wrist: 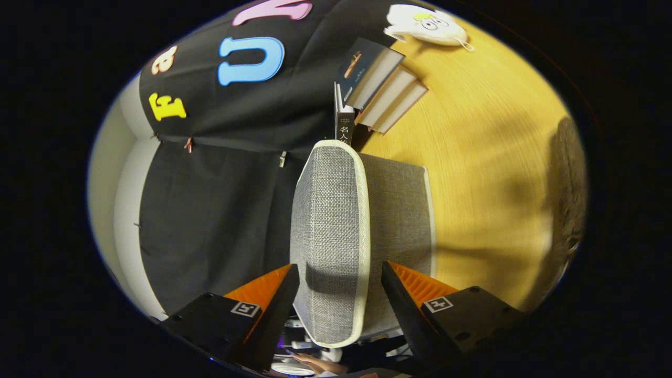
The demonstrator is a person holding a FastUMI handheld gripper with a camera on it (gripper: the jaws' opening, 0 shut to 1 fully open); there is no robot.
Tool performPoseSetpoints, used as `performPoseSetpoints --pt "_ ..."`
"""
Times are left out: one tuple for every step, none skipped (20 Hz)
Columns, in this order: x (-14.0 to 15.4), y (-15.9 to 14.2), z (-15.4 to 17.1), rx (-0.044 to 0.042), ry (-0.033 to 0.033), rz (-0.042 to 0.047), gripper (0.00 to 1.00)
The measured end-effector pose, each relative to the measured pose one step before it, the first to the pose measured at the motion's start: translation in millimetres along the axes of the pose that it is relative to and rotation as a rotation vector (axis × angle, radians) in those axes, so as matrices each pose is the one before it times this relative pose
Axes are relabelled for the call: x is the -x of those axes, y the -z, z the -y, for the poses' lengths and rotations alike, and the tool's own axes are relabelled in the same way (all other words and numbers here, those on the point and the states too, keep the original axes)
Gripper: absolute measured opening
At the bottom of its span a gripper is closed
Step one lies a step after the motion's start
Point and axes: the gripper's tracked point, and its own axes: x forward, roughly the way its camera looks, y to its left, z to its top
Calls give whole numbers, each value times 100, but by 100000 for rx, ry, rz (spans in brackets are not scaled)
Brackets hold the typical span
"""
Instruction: Open the storage box then place both shoes into the box .Put the left shoe in first, then the right shoe, with the right side of both shoes facing outward in a uniform manner.
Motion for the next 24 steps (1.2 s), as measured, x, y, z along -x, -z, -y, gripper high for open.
performPoseSetpoints --pt "-492 93 317 -3822 -1004 -296 96" --pt "18 -344 29 -4588 -2371 885 95" --pt "51 7 -92 -3837 -1047 621 85" --pt "865 -217 -280 -2446 -2559 -361 76" --pt "-103 275 -278 -251 -1842 65 63" --pt "504 -65 -178 431 -811 636 51" --pt "225 -593 -658 -1698 -2879 2066 38" --pt "225 -388 -505 -489 -924 2389 26" --pt "188 -127 -602 2337 -1254 676 13" --pt "120 473 -443 3379 -79 -703 7" --pt "84 615 -597 2869 -338 -1520 5" --pt "100 460 -951 2267 -929 -1541 5" --pt "-119 310 -1444 2902 -1518 -678 5" --pt "-157 53 -1192 2572 -1201 -16 5" --pt "-125 -49 -1280 2753 -881 494 5" --pt "-504 -164 -1087 2958 -342 527 5" --pt "-363 -100 -1297 3506 -792 1248 5" --pt "-668 -178 -1309 2920 -1442 1314 5" --pt "-561 143 -1359 2441 -1492 1002 5" --pt "-781 80 -1084 2173 -807 333 6" --pt "-673 331 -821 2191 168 -438 6" --pt "-807 122 -605 3049 1169 -465 7" --pt "-825 271 -567 4115 1671 -251 7" --pt "-658 267 -587 5259 1776 -1115 7"
